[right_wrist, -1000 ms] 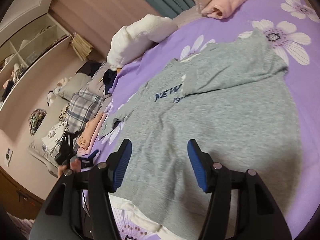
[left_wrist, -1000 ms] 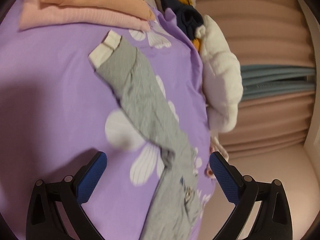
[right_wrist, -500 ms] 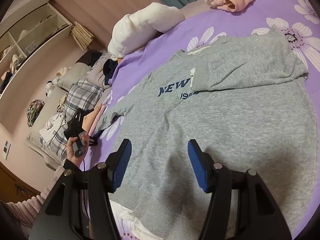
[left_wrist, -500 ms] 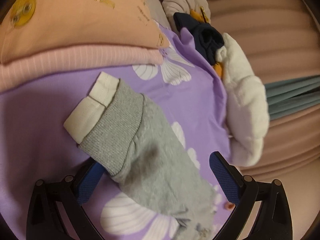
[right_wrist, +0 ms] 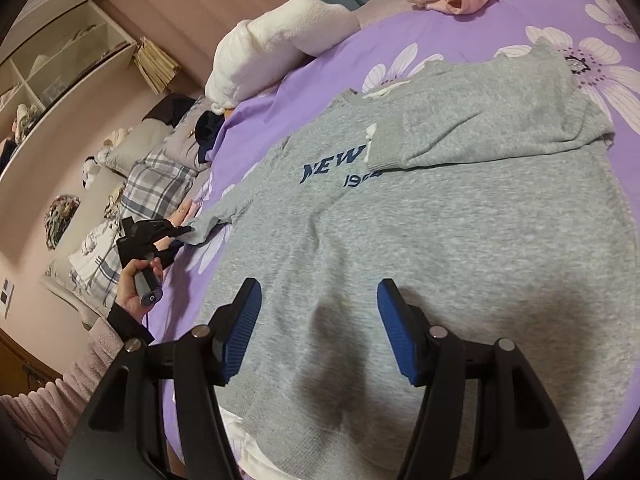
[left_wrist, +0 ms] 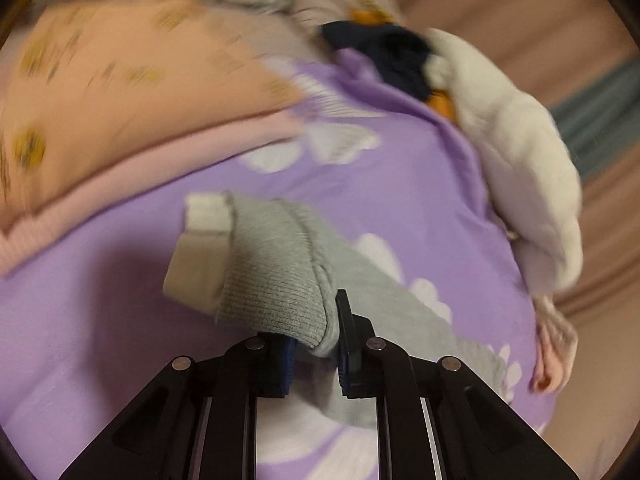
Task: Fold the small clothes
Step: 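Carry the sleeve across the shirt front with the left gripper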
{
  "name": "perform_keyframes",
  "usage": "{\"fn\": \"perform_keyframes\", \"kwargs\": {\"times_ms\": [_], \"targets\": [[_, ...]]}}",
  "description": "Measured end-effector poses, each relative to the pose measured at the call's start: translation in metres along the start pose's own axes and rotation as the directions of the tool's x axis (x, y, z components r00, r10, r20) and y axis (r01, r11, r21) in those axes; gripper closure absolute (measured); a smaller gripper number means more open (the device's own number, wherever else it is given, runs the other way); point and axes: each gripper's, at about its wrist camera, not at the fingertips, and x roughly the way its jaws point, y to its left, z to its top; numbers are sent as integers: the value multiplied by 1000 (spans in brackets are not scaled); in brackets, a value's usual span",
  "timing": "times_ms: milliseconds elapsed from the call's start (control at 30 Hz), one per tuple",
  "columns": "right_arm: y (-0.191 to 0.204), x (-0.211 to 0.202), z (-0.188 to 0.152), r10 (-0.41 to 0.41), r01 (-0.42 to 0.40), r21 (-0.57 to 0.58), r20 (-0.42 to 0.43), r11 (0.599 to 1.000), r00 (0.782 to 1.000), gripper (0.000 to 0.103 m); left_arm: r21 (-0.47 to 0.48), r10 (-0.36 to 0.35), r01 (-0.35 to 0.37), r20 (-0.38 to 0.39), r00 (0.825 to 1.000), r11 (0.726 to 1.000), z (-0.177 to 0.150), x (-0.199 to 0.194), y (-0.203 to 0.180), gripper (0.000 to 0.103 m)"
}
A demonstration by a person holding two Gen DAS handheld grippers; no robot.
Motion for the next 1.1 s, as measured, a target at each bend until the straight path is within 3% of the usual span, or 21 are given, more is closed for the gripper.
{"fn": "perform_keyframes", "kwargs": {"times_ms": [100,200,367,500,567,600,667,700,733,767,833,1100], "targets": [[-6,-5,-2,2,-2,17,13,1000,1000,41,151,-24,20,25,999,988,-11,-18,-44,89],[-9,-11,-6,7,-7,23,22,1000,1000,41,323,-53,41,28,998,946,-34,-31,-96,89],[-16,-21,-11,18,-20,46,43,999,999,40,588,-85,76,-12,996,805,-107,-39,-176,89],[-22,-26,-15,19,-23,70,53,997,998,40,705,-74,125,-102,992,698,-165,-21,-215,89],[-25,-28,-17,18,-22,77,53,997,998,40,734,-56,157,-160,985,661,-190,-8,-224,89],[-27,-30,-18,15,-19,80,53,997,998,40,744,-54,185,-197,979,642,-199,-4,-227,87],[-30,-33,-19,12,-16,87,53,996,999,39,771,-7,206,-253,967,603,-214,5,-233,66],[-31,-33,-18,12,-17,90,53,996,999,39,788,22,193,-253,967,585,-221,7,-233,45],[-32,-33,-18,14,-19,92,55,996,998,38,800,29,180,-239,971,573,-224,6,-232,37],[-33,-33,-17,18,-23,92,55,996,998,38,814,26,158,-208,978,559,-227,2,-229,37],[-31,-31,-14,30,-35,92,50,995,998,38,819,29,141,-189,982,557,-226,-5,-221,36],[-2,16,34,61,-60,23,-34,998,998,38,648,22,159,-261,965,745,-201,-27,-134,35]]}}
